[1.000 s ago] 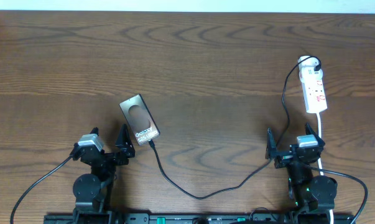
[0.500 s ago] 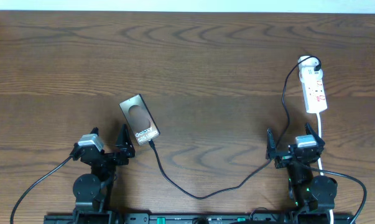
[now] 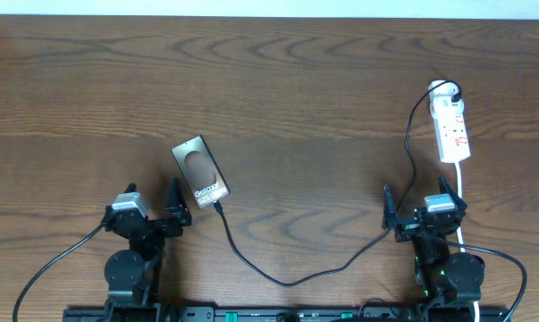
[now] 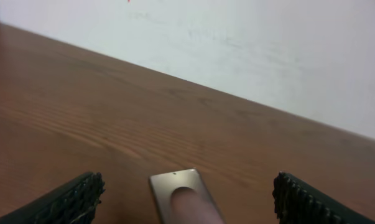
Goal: Plug charger to phone and switch on socket
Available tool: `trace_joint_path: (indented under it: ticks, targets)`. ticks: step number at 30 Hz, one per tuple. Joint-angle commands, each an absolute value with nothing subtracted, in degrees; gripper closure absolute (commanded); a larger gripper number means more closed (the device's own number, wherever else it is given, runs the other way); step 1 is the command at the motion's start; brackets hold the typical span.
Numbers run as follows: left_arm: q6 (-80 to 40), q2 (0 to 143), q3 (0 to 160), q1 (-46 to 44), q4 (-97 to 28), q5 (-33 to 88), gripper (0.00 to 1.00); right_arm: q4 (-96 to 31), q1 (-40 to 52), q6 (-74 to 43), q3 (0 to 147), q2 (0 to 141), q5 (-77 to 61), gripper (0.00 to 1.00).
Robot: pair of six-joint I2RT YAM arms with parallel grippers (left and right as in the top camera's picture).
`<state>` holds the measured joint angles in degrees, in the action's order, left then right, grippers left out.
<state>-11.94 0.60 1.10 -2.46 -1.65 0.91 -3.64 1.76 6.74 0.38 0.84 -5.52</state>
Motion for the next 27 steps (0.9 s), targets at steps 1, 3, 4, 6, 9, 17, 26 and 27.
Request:
trace_joint_path:
  ticks: [1, 3, 4, 6, 9, 17, 26, 27]
  targets:
    - [2.0, 0.2, 0.2, -2.3, -4.0, -0.4, 0.11, -3.9, 2.2, 7.4, 0.3, 0.3, -5.2, 0.01]
    - [2.3, 0.2, 0.2, -2.3, -4.1, -0.4, 0.11, -3.9, 2.2, 7.4, 0.3, 0.3, -5.2, 0.01]
    - [2.3, 0.2, 0.2, -2.3, -4.0, 1.3, 0.11, -3.9, 2.2, 7.4, 0.3, 0.3, -5.3, 0.01]
    - [2.4, 0.2, 0.2, -2.3, -3.7, 5.1, 0.11, -3.9, 2.2, 7.4, 0.3, 0.3, -5.2, 0.01]
    - [2.4, 0.2, 0.2, -2.3, -3.6, 7.1, 0.11, -3.9, 2.2, 7.4, 0.3, 0.3, -5.3, 0.01]
    - [2.3, 0.2, 0.2, -2.3, -3.3, 9.6, 0.11, -3.9, 2.2, 7.4, 0.3, 0.3, -5.3, 0.01]
    - [2.3, 0.2, 0.2, -2.3, -3.3, 9.6, 0.11, -3.9, 2.2, 7.4, 0.3, 0.3, -5.2, 0.01]
    - [2.3, 0.2, 0.2, -2.3, -3.3, 9.6, 0.11, -3.9, 2.2, 7.4, 0.3, 0.3, -5.3, 0.01]
